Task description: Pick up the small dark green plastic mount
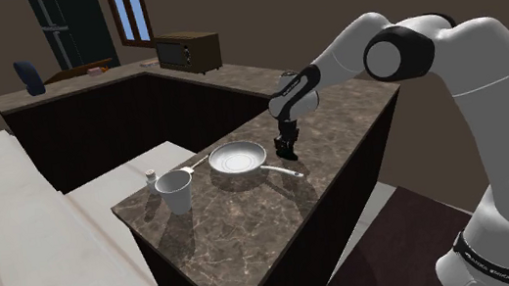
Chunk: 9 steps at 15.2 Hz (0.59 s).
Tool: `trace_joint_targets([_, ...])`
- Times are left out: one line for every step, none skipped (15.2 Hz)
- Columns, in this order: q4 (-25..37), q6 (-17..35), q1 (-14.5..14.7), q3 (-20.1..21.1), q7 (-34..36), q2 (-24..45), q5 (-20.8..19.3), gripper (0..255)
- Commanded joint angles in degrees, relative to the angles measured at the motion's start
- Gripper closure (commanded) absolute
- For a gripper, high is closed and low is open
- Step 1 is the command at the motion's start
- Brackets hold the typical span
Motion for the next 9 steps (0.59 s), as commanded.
trace_joint_targets([0.0, 0.0, 0.0, 0.0, 0.0, 0.1, 0.0, 255])
trace_joint_targets([0.1, 0.0, 0.0, 0.0, 0.0, 0.1, 0.0, 255])
trace_joint_targets([0.1, 0.0, 0.0, 0.0, 0.0, 0.1, 0.0, 255])
trace_joint_targets([0.1, 0.0, 0.0, 0.0, 0.0, 0.1, 0.0, 255])
trace_joint_targets([0.0, 0.0, 0.0, 0.0, 0.0, 0.1, 0.0, 255])
trace_joint_targets([0.0, 0.0, 0.0, 0.0, 0.0, 0.1, 0.0, 255])
trace_joint_targets([-0.1, -0.5, 0.0, -0.1, 0.1, -0.5, -0.1, 255])
trace_joint_targets([-0.1, -0.9, 0.1, -0.2, 0.1, -1.0, -0.2, 255])
trace_joint_targets([-0.2, -1.4, 0.1, -0.3, 0.2, -1.5, -0.3, 255])
